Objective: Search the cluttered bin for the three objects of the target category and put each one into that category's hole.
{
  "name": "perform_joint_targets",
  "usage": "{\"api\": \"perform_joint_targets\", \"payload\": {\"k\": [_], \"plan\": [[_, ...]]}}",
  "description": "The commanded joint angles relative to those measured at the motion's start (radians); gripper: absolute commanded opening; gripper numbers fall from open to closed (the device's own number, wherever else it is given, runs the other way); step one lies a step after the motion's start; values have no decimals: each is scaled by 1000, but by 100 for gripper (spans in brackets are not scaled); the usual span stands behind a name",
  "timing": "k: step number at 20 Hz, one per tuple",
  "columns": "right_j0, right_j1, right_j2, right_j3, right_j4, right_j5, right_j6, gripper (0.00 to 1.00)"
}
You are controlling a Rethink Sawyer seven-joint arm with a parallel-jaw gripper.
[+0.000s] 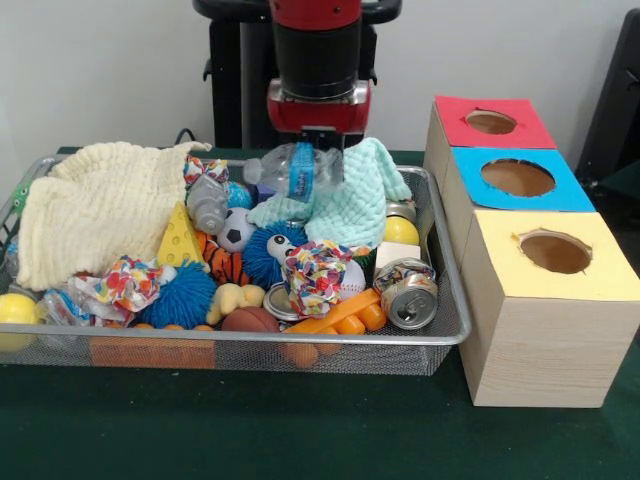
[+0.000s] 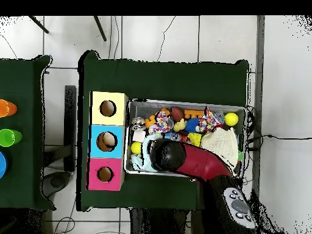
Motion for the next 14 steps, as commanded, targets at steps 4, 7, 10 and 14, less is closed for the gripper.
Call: {"api": "perform_joint_targets", "payload": {"k": [4,7,10,14], "plan": [[77,-87,105,181,138,-108,274,0],[-10,-101,249,265,200,-163,230,0],[-106,-92,397,334,226,-234,194,0],[-191,-32,520,355,195,-303,169,0]]}}
